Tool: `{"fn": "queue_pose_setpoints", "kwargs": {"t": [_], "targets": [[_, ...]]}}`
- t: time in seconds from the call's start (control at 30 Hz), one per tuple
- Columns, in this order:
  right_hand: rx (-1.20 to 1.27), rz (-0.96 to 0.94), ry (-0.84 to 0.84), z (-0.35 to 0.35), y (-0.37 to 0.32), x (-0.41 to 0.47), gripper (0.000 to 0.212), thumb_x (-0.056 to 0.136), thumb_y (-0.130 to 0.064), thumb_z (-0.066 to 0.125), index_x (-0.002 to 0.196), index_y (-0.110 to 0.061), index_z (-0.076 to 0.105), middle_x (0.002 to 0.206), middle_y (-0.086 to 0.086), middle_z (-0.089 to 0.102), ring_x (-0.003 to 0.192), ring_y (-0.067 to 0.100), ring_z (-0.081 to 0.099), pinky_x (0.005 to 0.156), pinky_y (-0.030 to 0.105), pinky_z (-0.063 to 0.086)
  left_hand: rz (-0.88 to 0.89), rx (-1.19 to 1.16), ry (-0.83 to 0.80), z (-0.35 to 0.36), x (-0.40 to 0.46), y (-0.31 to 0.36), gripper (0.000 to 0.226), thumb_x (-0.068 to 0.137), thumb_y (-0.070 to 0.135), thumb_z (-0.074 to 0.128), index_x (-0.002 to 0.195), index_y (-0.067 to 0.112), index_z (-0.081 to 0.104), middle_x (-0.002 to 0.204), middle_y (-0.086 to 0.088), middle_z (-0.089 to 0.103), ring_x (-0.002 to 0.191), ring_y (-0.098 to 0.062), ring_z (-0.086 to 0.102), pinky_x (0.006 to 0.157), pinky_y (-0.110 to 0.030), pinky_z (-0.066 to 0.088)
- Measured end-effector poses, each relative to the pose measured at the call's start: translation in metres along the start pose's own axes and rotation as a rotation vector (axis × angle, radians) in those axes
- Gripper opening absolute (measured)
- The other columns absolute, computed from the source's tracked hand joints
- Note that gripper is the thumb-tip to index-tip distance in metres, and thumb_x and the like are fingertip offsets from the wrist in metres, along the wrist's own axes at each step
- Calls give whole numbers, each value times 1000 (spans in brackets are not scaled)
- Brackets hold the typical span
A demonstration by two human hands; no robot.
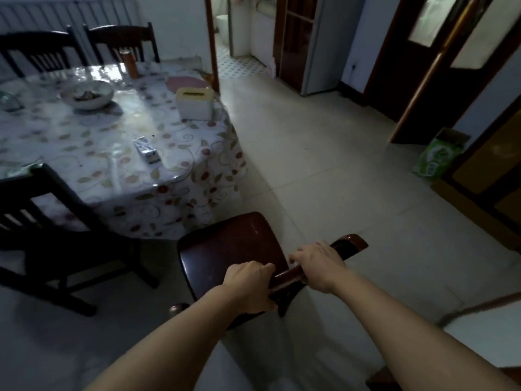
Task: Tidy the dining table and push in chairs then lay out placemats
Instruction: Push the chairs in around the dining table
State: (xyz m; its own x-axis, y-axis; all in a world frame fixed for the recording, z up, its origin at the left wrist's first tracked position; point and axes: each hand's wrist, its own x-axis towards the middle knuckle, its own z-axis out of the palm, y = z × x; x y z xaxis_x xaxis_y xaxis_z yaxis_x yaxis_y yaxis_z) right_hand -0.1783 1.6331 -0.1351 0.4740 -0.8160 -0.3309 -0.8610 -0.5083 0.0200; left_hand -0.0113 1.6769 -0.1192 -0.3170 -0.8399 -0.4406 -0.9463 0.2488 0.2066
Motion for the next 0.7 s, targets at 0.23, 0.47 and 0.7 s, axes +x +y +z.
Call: {"fn": "queue_pose_setpoints", "kwargs": {"t": [0.23, 0.47, 0.7], "targets": [[-17, -228, 116, -4, 7, 12, 23, 81, -15, 59, 103, -19, 52, 99, 3, 63, 90, 28, 63, 69, 34, 46, -149, 69, 151, 1, 1, -3, 17, 87, 28, 54, 102, 22, 60, 103, -5, 66, 94, -28, 63, 68, -33, 37], [-44, -274, 316, -47, 18, 67, 24, 74, -12, 63, 97, -16, 56, 87, 3, 65, 79, 29, 65, 56, 29, 37, -266, 37, 418, -27, 12, -54, 31, 82, 40, 61, 105, 25, 48, 100, 4, 61, 92, -22, 62, 68, -34, 44], [-86, -263, 395, -114, 31, 141, 33, 79, -27, 68, 105, -17, 51, 101, 0, 63, 91, 26, 62, 60, 29, 30, -318, 84, 513, -96, 60, -110, 42, 73, 39, 71, 105, 24, 49, 107, 5, 62, 97, -25, 62, 65, -31, 34]]}}
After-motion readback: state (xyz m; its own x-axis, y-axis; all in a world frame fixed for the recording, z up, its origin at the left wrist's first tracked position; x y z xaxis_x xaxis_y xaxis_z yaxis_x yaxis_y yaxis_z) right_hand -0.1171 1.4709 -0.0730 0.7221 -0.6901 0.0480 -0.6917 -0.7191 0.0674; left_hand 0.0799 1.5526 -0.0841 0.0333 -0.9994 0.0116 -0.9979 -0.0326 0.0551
